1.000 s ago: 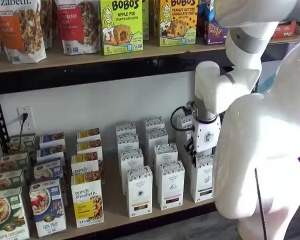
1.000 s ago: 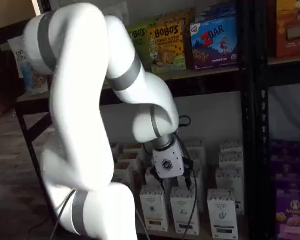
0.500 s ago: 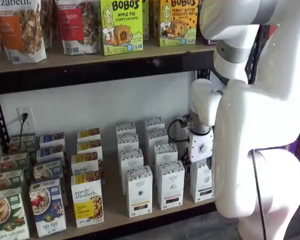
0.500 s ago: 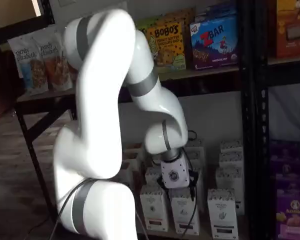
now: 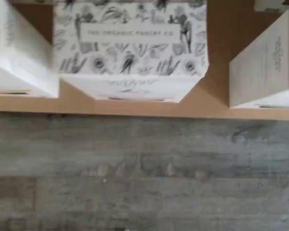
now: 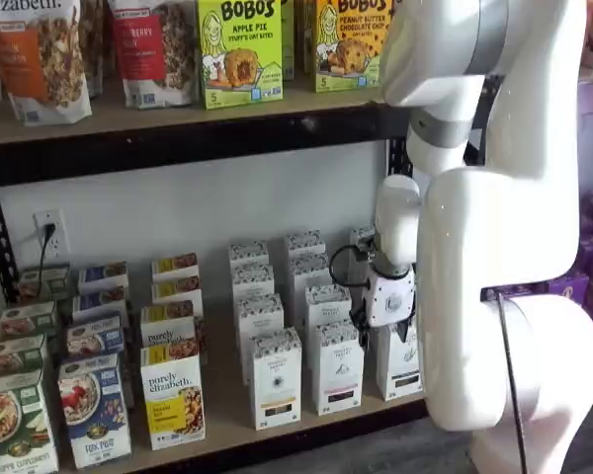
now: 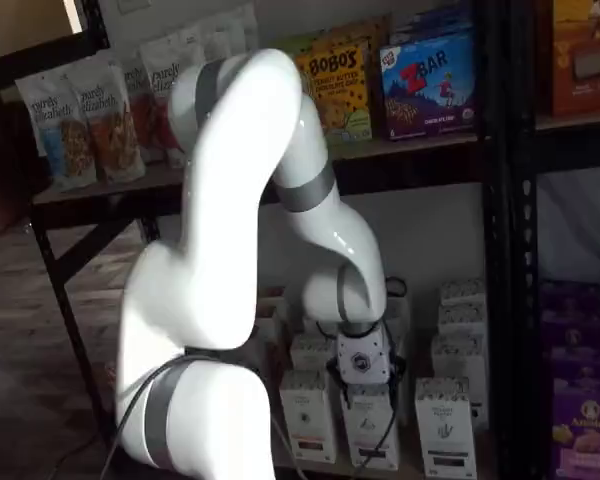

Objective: Pick up the white box with a green strip in the middle, on the bottom shelf, the sixth box from the left

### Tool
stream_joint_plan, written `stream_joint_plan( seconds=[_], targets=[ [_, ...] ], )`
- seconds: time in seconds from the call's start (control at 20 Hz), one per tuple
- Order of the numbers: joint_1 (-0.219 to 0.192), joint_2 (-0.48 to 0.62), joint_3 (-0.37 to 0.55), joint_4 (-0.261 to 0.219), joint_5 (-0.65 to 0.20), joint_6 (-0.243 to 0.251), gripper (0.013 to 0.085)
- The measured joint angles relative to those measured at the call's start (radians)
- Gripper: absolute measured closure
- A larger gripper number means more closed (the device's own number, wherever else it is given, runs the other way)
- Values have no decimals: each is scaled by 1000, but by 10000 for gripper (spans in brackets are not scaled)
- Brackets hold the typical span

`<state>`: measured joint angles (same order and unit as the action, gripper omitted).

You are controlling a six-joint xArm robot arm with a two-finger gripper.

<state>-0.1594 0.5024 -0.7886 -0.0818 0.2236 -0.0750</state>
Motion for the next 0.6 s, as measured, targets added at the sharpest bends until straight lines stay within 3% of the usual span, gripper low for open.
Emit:
stream_joint_plan(
  seconds=[0.1, 0.15, 0.6],
  targets=[
    [-26, 40, -52, -134, 18, 104, 130],
    [-34, 55, -68, -150, 19, 112, 130],
    [-94, 162, -218, -84, 51, -15, 130]
  ],
)
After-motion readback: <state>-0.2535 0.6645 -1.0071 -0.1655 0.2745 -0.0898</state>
